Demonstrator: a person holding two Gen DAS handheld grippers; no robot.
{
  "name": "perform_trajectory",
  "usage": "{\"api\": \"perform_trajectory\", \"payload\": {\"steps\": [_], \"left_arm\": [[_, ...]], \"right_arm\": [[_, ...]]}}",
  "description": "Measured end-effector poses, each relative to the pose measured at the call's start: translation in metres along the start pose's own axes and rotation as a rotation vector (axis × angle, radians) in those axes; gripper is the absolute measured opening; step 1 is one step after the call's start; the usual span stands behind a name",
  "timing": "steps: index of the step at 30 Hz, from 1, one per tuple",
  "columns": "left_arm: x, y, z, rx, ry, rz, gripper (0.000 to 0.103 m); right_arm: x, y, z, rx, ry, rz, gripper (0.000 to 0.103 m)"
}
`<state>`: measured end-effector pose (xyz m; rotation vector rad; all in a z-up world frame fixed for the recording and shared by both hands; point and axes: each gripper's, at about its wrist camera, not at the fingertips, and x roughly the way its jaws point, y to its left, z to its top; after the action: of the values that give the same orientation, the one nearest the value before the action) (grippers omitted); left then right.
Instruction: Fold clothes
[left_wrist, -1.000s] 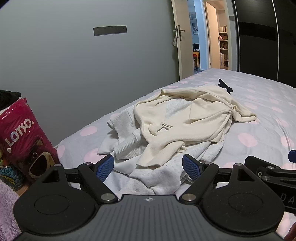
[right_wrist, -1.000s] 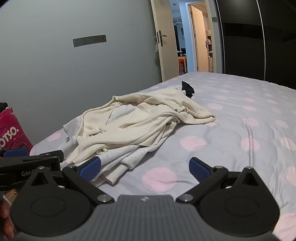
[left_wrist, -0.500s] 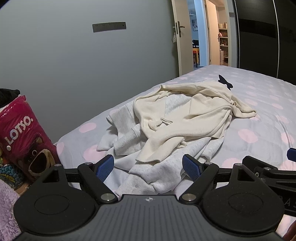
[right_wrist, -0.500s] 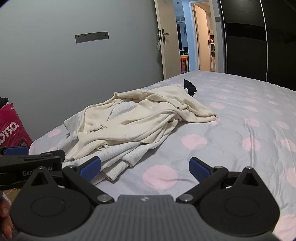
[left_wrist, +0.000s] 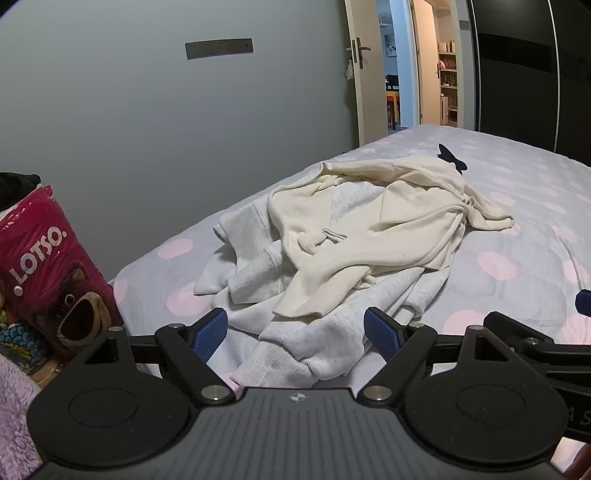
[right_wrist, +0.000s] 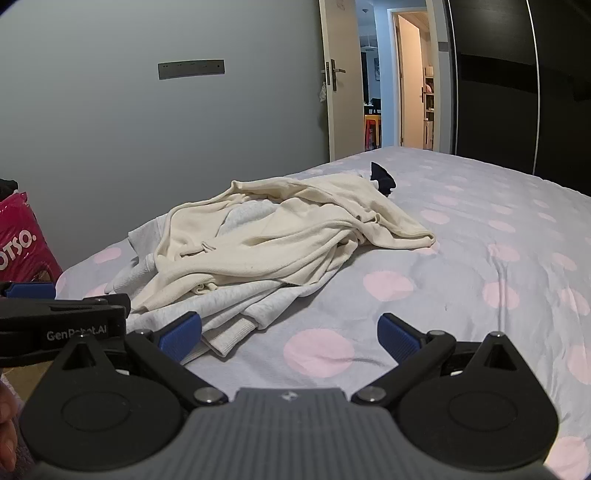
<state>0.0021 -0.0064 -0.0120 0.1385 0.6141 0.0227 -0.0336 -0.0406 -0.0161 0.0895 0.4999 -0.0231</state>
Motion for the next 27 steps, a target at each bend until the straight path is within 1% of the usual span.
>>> {"api": "perform_trajectory", "payload": {"steps": [18,20,22,23,24,26,27], "left_arm": [[0.009,0.006,-0.001,-0.008,0.035,-0.013,0.081],[0.012,0.007,0.0,-0.009,0.047,-0.026,0.081],[0.015,0.008,0.002,-0.016,0.061,-0.046,0.078],[0.018,0.009,0.003,-0.027,0.069,-0.065,0.074],[0.021,0.01,0.004,-0.036,0.085,-0.087,0.066],[0.028,0.012,0.007,-0.048,0.126,-0.131,0.056],[0.033,0.013,0.009,-0.044,0.143,-0.145,0.054]], "right_arm": [[0.005,0.003,-0.002,-0.009,0.019,0.006,0.102],[0.006,0.004,-0.002,-0.014,0.018,0.01,0.102],[0.007,0.005,-0.001,-0.023,0.02,0.013,0.102],[0.008,0.005,-0.001,-0.025,0.023,0.015,0.102],[0.01,0.004,0.0,-0.028,0.026,0.016,0.102],[0.014,0.003,0.001,-0.036,0.03,0.015,0.102],[0.016,0.002,0.002,-0.04,0.033,0.014,0.102]]}}
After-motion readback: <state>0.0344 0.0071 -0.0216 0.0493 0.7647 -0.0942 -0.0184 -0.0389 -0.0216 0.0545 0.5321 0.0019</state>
